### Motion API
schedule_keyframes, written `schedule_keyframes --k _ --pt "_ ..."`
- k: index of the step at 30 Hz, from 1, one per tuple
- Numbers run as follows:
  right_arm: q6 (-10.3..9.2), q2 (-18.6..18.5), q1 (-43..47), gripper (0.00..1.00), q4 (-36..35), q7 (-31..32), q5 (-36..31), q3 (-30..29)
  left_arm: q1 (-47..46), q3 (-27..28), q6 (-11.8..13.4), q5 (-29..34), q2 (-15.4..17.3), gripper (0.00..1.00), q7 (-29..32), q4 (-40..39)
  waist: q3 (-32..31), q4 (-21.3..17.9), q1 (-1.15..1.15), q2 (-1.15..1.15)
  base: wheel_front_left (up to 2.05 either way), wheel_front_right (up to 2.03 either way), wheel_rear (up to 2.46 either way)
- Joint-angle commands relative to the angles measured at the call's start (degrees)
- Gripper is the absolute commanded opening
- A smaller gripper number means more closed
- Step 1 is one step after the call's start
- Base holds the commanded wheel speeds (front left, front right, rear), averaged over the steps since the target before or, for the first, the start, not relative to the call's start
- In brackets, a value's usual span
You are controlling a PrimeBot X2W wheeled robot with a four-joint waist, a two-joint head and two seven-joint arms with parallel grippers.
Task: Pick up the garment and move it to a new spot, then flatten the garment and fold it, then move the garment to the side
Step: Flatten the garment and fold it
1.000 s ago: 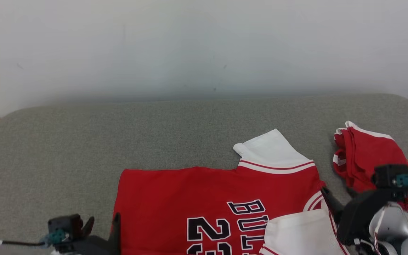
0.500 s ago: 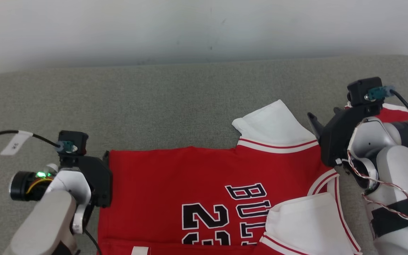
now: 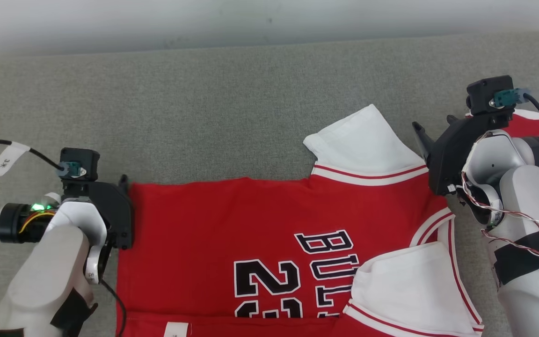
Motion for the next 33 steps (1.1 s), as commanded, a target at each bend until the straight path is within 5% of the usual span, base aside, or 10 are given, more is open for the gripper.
schedule_keyframes --k 1,11,33 --pt "-0.11 -0.1 0.1 1.0 0.9 -0.9 0.6 -0.4 -0.8 0.3 1.1 0.5 0.0 1.0 -1.4 0.5 -1.4 0.8 -0.02 -0.01 0.0 0.0 0.0" --pt "-0.11 -0.5 2.9 1.0 3.7 -2.4 1.7 -0.9 4.0 0.7 -1.7 -4.3 -2.6 1.0 -0.3 -1.8 -6.2 1.6 -0.02 -0.01 0.0 0.0 0.0" --pt "-0.11 0.5 0.7 1.0 2.9 -2.1 0.8 0.0 2.0 -0.7 -0.9 -3.7 -2.5 1.0 -1.3 3.4 -2.1 -0.8 -0.02 -0.01 0.0 0.0 0.0"
